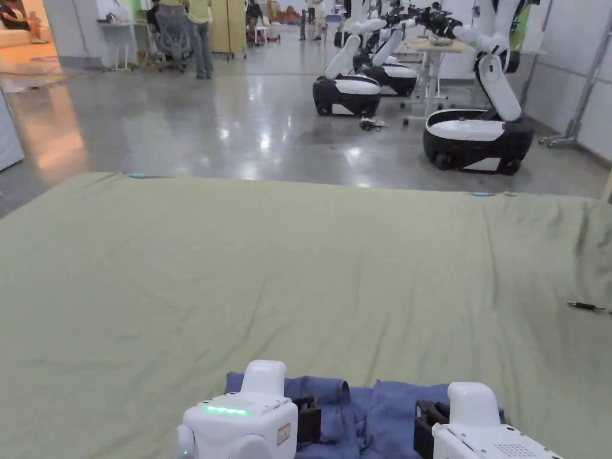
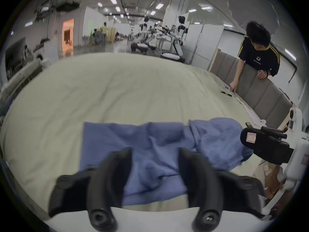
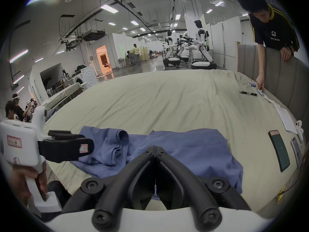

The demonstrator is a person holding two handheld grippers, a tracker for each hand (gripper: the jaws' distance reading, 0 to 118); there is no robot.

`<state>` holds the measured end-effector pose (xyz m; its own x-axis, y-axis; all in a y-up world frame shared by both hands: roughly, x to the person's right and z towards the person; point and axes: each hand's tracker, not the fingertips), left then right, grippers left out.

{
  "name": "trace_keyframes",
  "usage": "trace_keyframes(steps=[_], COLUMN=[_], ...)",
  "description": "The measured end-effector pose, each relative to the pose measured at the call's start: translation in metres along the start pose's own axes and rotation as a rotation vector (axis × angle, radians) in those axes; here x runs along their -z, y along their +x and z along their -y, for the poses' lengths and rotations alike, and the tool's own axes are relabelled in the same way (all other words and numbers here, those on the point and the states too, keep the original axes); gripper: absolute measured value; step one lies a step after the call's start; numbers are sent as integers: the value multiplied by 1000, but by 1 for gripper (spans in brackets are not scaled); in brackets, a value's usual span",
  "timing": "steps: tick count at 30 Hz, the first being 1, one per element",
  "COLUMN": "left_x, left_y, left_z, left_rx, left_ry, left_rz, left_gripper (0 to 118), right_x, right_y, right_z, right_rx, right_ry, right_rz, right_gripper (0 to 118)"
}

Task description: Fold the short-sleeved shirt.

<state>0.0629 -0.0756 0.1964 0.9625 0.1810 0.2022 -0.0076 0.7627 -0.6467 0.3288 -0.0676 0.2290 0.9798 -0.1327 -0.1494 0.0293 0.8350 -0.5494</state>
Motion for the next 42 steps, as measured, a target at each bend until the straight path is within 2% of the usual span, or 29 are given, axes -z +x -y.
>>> trace_keyframes(steps=[1,3,6,8,10,14,15,16,17,20,21,22,23,25,26,27,32,34,36,39,42], left_x=[-9,-24,-28,-23,-14,17,29,40,46,55,60,64,81,86,83,75,25,4,-12,-21,-21], left_y=[-11,-43,-103,-137,-166,-205,-205,-201,-193,-147,-134,-124,-127,-125,-126,-127,-141,-155,-162,-135,-65], left_z=[1,1,6,15,28,62,70,74,73,54,49,45,46,47,47,42,15,1,-10,-23,-40], left_rx=[-21,-79,-235,-289,-409,-934,-1048,-1053,-985,-772,-722,-675,-636,-643,-721,-736,-513,-408,-346,-254,-92], left_ry=[45,94,7,-55,-124,-74,-101,-89,-56,-105,-113,-114,-130,-212,-160,-170,-68,-50,-37,-28,14], left_rz=[-16,-31,-58,-58,82,603,678,691,701,666,649,612,550,309,450,399,153,-16,-112,-123,-117], left_gripper=[70,70,70,70,70,72,71,71,71,69,57,27,10,10,9,9,9,9,9,9,9], right_x=[0,1,4,6,8,7,6,6,5,4,4,4,3,0,-1,-3,-7,-6,-5,-5,-10], right_y=[-3,-6,-10,-14,-20,-28,-29,-29,-29,-29,-28,-27,-27,-28,-28,-29,-28,-27,-27,-32,-29], right_z=[1,2,2,1,0,-2,-3,-5,-6,-10,-10,-11,-12,-14,-14,-14,-17,-18,-16,-13,-12], right_rx=[-7,-21,-34,-37,-49,-66,-69,-74,-80,-89,-87,-83,-79,-76,-79,-84,-99,-98,-93,-114,-118], right_ry=[-1,-8,-19,-26,-31,-37,-36,-36,-37,-41,-39,-36,-37,-36,-32,-31,-24,-17,-13,-9,1], right_rz=[-3,-8,-5,-8,-8,-3,0,4,10,38,44,52,58,66,69,72,71,66,57,47,40], right_gripper=[0,1,1,1,1,0,0,1,1,1,1,0,1,1,1,0,0,1,0,1,1])
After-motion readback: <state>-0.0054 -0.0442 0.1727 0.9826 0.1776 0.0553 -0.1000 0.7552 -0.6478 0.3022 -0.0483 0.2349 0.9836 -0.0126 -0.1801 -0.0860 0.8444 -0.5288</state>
